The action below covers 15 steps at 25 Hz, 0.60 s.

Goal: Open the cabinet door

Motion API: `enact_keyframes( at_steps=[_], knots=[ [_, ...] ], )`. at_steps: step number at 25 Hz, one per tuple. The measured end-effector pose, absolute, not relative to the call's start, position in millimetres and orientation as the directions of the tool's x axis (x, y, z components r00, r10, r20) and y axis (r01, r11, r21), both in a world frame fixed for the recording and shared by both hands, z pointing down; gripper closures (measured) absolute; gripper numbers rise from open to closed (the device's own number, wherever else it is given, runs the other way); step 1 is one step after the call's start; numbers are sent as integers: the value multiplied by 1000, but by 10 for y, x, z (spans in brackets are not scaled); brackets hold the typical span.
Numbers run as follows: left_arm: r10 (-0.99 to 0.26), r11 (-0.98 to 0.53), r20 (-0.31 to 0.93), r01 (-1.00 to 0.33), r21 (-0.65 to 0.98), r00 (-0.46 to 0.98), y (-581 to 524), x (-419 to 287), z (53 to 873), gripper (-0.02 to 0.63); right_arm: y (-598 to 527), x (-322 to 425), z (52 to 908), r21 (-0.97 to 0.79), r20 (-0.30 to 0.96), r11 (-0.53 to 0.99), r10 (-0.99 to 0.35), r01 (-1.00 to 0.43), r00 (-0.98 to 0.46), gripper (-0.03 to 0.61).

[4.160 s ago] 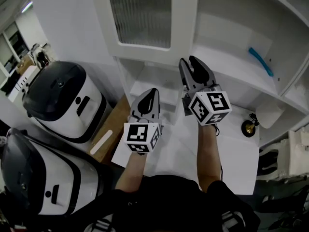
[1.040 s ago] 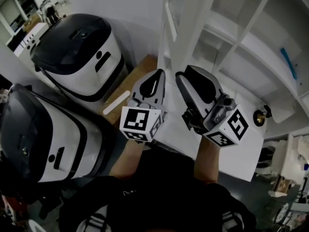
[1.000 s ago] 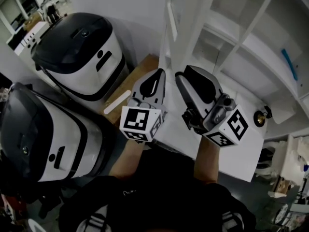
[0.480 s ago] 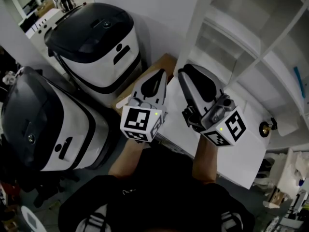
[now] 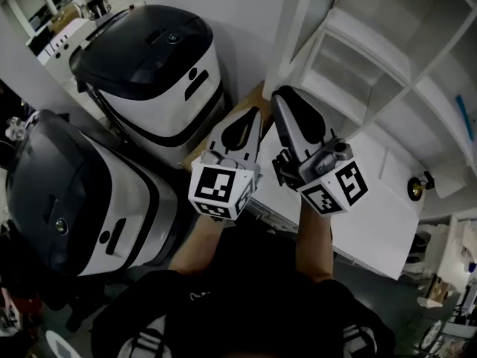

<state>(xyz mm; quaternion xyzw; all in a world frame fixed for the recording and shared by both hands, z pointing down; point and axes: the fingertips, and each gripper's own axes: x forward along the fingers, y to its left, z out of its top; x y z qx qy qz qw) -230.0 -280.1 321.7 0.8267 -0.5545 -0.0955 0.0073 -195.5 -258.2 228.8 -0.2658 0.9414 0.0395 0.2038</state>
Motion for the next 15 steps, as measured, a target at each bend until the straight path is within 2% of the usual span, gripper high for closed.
enact_keyframes(
  at_steps=[1,4,9,15],
  knots=[
    [-914,-396,-149,-911,118,378,-2788,-2327,3219,603,-2643,-1954,2359,-50,-384,823,-539,-566,-750,541],
    [-899,-432,-140,-893,124,415,-2753,-2392,3245,603,-2773,-1913,2588,-86,-325,734,-660,-674,-677,543],
    [-868,-495,-113,-856,146,483,-2750,-2387,3367,603,-2738,-1857,2791,-124,-286,669,-731,-733,-619,543],
    [-814,-577,-72,-788,215,577,-2753,-2193,3634,603,-2696,-1679,3175,-148,-181,554,-830,-819,-528,543]
  ],
)
